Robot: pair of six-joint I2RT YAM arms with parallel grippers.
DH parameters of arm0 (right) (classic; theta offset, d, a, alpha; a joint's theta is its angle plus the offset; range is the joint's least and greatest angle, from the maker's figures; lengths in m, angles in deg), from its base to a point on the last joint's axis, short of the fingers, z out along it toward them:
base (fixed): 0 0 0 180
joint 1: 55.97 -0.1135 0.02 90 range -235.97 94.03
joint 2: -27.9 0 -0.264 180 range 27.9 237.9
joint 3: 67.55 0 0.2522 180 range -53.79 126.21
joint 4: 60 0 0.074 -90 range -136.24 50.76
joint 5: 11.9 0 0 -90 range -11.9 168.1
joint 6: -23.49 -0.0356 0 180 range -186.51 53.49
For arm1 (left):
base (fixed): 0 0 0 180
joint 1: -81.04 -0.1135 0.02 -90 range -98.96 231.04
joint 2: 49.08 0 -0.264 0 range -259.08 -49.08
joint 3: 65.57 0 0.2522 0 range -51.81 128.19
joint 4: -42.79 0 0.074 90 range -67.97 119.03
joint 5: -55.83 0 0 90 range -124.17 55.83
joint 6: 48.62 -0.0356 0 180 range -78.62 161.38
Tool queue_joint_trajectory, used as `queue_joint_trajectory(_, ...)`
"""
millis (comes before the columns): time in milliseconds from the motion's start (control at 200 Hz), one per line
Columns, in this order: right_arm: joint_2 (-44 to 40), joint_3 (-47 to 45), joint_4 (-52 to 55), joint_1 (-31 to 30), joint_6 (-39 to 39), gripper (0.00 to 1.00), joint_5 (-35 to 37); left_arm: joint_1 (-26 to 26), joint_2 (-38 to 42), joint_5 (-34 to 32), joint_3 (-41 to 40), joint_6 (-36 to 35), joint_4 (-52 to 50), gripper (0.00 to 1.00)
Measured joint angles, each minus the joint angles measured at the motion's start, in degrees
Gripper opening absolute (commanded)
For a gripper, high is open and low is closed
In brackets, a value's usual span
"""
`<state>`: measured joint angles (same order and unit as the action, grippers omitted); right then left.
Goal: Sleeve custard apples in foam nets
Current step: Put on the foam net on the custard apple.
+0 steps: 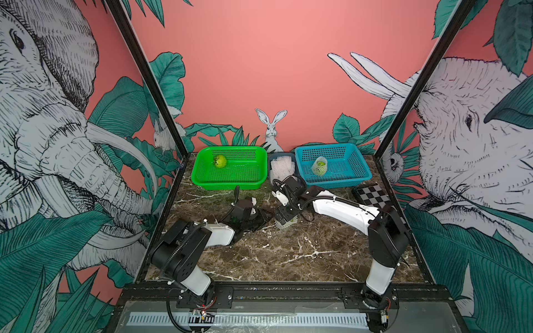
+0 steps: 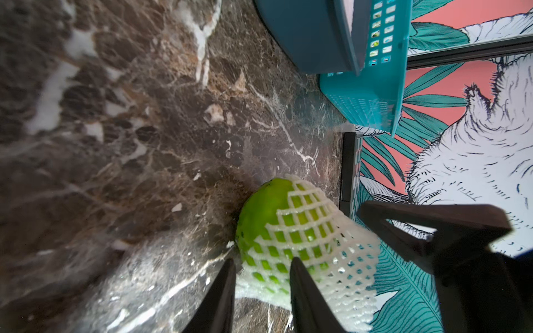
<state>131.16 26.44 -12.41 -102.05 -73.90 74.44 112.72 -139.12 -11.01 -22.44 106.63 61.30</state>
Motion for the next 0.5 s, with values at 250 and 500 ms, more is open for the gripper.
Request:
queue_joint_trajectory(250,-7.08,-4.81,-2.58,1.97,-11.85,0.99,-0.37,0.00,0.00,0.20,-0.02,0.02,0.22,0.34)
queue_joint_trajectory(500,-8.37,-11.21,-6.62,5.49,-25.09,0.99,-2.84,0.00,0.00,0.66,-0.02,-0.17,0.24,0.34)
